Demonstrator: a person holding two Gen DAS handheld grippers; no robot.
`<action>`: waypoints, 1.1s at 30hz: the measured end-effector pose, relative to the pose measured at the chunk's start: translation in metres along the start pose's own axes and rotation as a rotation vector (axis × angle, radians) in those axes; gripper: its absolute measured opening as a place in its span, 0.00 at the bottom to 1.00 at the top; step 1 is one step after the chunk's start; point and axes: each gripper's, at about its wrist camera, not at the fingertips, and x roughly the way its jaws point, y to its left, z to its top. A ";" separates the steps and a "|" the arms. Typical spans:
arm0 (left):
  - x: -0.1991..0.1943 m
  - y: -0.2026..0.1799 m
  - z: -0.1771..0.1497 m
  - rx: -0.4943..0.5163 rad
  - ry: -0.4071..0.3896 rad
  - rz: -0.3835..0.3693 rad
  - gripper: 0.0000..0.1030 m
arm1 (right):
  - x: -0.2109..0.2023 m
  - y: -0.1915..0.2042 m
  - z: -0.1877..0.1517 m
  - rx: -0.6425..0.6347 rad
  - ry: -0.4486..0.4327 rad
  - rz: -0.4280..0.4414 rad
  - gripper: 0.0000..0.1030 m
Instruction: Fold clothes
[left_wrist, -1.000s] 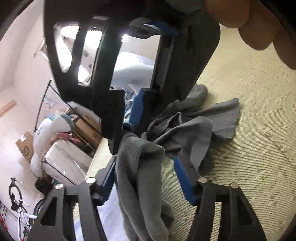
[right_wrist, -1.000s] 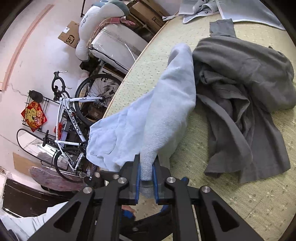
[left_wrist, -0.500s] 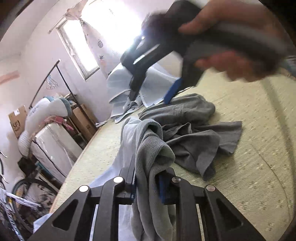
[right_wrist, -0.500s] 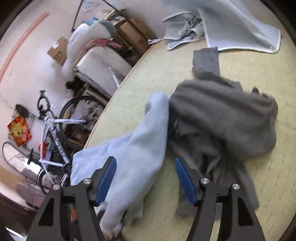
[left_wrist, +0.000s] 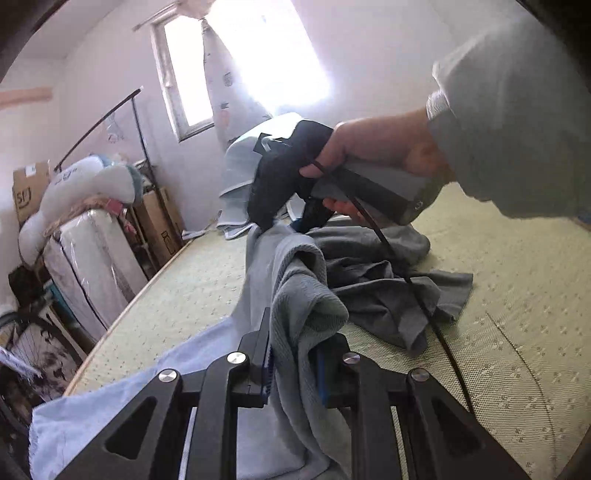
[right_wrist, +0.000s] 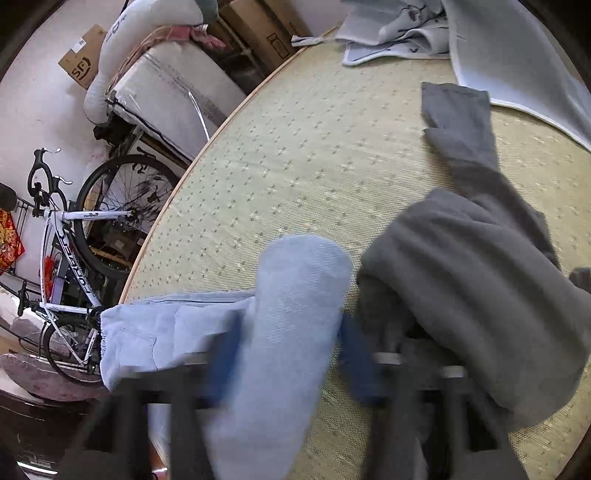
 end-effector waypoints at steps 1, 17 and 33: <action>-0.003 0.006 -0.001 -0.017 -0.002 -0.006 0.17 | 0.001 0.007 0.001 -0.021 0.002 -0.013 0.20; -0.124 0.169 -0.019 -0.369 -0.113 0.034 0.17 | -0.038 0.260 0.006 -0.380 -0.129 -0.048 0.17; -0.193 0.384 -0.229 -1.007 0.054 0.157 0.21 | 0.165 0.523 -0.053 -0.623 0.004 -0.171 0.21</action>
